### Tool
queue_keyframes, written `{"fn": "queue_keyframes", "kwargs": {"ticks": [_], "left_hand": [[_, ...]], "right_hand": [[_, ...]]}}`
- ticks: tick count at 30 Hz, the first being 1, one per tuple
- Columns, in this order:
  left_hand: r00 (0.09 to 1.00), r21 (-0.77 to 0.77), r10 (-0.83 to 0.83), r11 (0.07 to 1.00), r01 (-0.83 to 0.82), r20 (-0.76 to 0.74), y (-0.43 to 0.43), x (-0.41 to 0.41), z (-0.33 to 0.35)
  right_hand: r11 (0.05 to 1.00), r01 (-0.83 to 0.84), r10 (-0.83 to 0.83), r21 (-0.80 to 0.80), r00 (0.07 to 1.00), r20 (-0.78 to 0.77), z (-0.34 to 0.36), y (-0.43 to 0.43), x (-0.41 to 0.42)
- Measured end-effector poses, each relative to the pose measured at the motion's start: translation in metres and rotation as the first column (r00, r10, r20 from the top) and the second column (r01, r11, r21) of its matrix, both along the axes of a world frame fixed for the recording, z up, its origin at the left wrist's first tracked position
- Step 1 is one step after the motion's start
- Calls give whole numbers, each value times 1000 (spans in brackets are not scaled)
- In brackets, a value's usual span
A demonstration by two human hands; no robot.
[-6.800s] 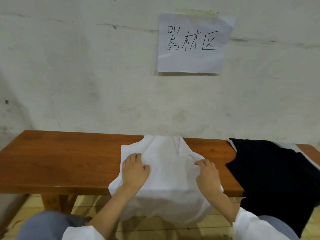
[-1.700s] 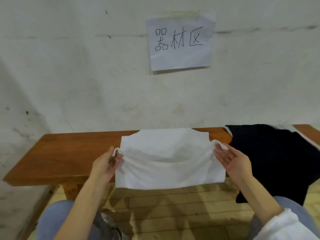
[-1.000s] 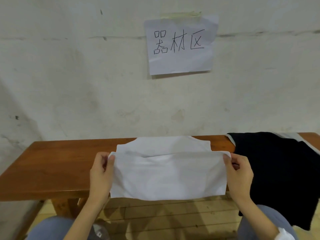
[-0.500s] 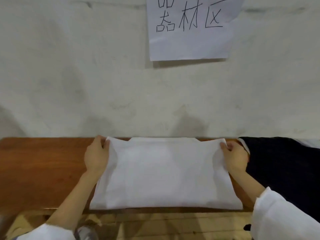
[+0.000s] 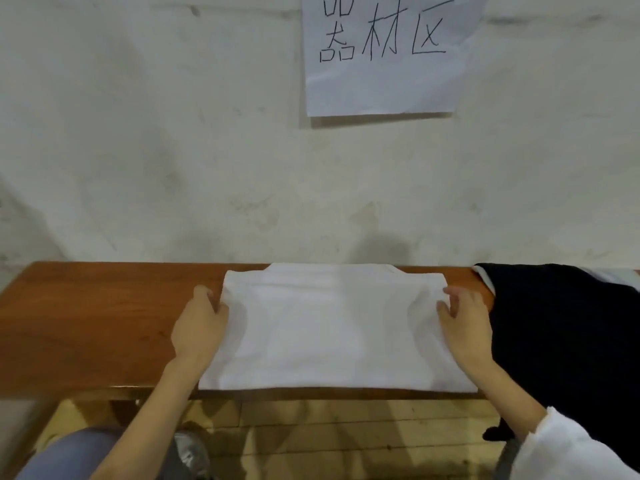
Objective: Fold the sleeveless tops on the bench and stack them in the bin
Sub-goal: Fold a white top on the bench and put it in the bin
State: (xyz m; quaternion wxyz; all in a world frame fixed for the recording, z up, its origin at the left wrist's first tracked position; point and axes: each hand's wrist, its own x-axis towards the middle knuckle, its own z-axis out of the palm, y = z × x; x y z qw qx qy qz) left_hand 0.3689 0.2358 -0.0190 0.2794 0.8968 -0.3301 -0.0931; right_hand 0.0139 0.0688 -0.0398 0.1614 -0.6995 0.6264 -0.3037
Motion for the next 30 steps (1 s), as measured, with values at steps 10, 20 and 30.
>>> {"fn": "queue_keyframes", "kwargs": {"ticks": [10,20,30], "left_hand": [[987,234,-35,969,73,-160,86,-30,-3],[870,-104,130,974,-202,-476,106,-32,2],[255,-168,0,751,-638,-967,103,-75,-18]], "right_hand": [[952,162,-148,259,986,-74,1,98,-35],[891,151,-318,427,880,353,10,111,-39],[726,-71,-634,684,316,706,7,152,-1]]}}
